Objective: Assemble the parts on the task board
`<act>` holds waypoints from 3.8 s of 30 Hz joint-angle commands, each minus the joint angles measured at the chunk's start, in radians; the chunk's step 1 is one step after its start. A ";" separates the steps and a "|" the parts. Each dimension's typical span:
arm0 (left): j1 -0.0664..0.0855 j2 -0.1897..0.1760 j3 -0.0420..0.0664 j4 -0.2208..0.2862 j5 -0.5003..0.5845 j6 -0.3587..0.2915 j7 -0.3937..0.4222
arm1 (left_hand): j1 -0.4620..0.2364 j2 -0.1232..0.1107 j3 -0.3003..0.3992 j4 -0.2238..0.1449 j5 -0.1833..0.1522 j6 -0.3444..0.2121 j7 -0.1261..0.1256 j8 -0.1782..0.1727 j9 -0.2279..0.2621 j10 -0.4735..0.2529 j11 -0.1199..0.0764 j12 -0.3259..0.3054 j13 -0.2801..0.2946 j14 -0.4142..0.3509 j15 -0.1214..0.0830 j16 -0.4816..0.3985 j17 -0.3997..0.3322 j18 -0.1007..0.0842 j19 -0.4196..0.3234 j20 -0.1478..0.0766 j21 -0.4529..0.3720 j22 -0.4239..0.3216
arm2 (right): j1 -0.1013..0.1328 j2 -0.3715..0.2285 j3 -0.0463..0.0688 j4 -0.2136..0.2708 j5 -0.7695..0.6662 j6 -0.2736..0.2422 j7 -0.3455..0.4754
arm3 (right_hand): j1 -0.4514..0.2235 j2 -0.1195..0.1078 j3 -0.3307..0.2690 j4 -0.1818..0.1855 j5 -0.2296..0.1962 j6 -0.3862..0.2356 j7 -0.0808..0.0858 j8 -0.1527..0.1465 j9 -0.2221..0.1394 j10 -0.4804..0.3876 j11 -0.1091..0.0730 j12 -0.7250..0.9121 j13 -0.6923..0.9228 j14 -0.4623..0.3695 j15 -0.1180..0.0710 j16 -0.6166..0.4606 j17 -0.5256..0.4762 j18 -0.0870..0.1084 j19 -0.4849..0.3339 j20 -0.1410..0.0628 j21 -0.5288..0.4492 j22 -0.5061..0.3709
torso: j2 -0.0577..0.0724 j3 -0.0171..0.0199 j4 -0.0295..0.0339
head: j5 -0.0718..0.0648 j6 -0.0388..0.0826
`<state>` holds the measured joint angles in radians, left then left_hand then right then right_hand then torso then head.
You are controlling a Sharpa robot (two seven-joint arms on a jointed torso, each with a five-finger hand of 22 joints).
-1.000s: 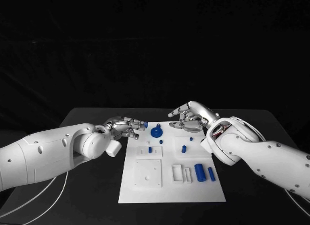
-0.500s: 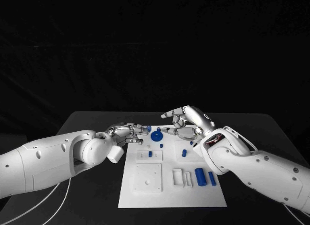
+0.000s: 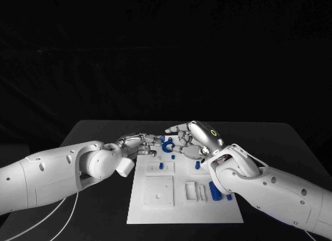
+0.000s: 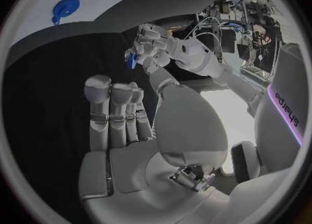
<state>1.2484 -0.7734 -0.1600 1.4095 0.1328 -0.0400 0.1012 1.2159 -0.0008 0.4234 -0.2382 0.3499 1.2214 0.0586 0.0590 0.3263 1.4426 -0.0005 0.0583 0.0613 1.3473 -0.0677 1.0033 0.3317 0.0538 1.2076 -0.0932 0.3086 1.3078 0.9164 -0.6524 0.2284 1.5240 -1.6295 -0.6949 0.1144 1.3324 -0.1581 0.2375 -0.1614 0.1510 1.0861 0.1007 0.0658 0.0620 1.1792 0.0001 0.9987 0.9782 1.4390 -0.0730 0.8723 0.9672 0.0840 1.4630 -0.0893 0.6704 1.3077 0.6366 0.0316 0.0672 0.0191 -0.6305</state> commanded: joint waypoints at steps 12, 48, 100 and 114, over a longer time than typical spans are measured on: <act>0.000 0.001 0.001 0.014 0.009 0.096 -0.004 | -0.011 0.005 -0.001 -0.010 0.023 0.008 -0.002 0.007 0.134 0.013 -0.003 0.004 0.001 -0.001 -0.008 0.013 0.004 0.006 -0.009 -0.002 0.009 0.020 | -0.003 0.015 -0.007 -0.019 -0.068 -0.063 -0.001 | 0.005 -0.005 0.043 -0.004 -0.010 0.013 -0.003 -0.004 0.001 0.004 -0.006 0.003 0.005 0.003 -0.002 -0.001 0.015 0.004 0.057 -0.006 0.003 0.073 | 0.001 -0.0005 -0.0007 | 0.002 0.001; 0.000 -0.001 0.001 0.008 -0.001 0.114 0.000 | -0.017 0.007 0.000 -0.015 0.035 0.008 -0.003 0.007 0.148 0.018 -0.004 0.004 0.001 -0.004 -0.009 0.023 0.007 0.006 -0.011 -0.003 0.017 0.019 | -0.003 0.012 -0.014 -0.023 -0.067 -0.068 0.018 | -0.007 -0.005 0.069 -0.010 -0.016 0.101 -0.026 -0.004 0.004 0.012 -0.019 0.008 0.017 0.006 -0.012 0.001 0.026 -0.003 0.058 -0.017 0.015 0.075 | 0.000 0.0000 -0.0012 | 0.003 0.000; 0.000 -0.002 0.001 0.008 -0.001 0.149 -0.007 | -0.014 0.012 -0.026 -0.024 0.045 0.009 -0.009 0.006 0.147 0.068 -0.026 0.079 0.010 -0.003 -0.024 0.035 0.009 -0.007 -0.007 -0.017 0.020 0.018 | -0.008 0.027 -0.029 -0.039 -0.094 -0.081 -0.003 | 0.009 -0.005 0.070 -0.004 -0.067 0.146 -0.038 -0.003 0.005 0.020 -0.026 0.004 0.025 0.008 -0.016 -0.001 0.037 -0.004 0.058 -0.020 0.022 0.074 | 0.000 0.0001 -0.0010 | 0.005 -0.001; 0.000 -0.001 0.001 0.009 -0.001 0.164 -0.014 | -0.012 0.015 -0.033 -0.029 0.047 0.011 -0.011 0.006 0.132 0.069 -0.031 0.111 0.011 -0.002 -0.027 0.039 0.011 -0.010 -0.006 -0.021 0.021 0.018 | -0.008 0.032 -0.032 -0.042 -0.096 -0.075 0.003 | 0.008 -0.006 0.083 -0.018 -0.047 0.122 -0.031 -0.004 0.004 0.014 -0.021 -0.003 0.023 0.007 -0.014 -0.007 0.036 -0.001 0.057 -0.018 0.012 0.072 | 0.000 0.0001 -0.0006 | 0.004 -0.001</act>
<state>1.2466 -0.7779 -0.1613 1.4122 0.1327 0.0850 0.0798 1.2055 0.0027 0.3954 -0.2683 0.3940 1.2271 0.0497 0.0612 0.3465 1.4603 -0.0184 0.1664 0.0702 1.3439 -0.0863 1.0381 0.3421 0.0535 1.2005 -0.1077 0.3267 1.3074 0.9106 -0.6232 0.1982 1.4813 -1.7102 -0.7858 0.1142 1.3377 -0.1633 0.3160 -0.1805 0.1022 1.2133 0.0700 0.0664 0.0663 1.1993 -0.0196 1.0021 1.0004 1.4490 -0.0821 0.8683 1.0020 0.0843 1.4666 -0.0999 0.6873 1.3081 0.6368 0.0315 0.0661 0.0238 -0.6322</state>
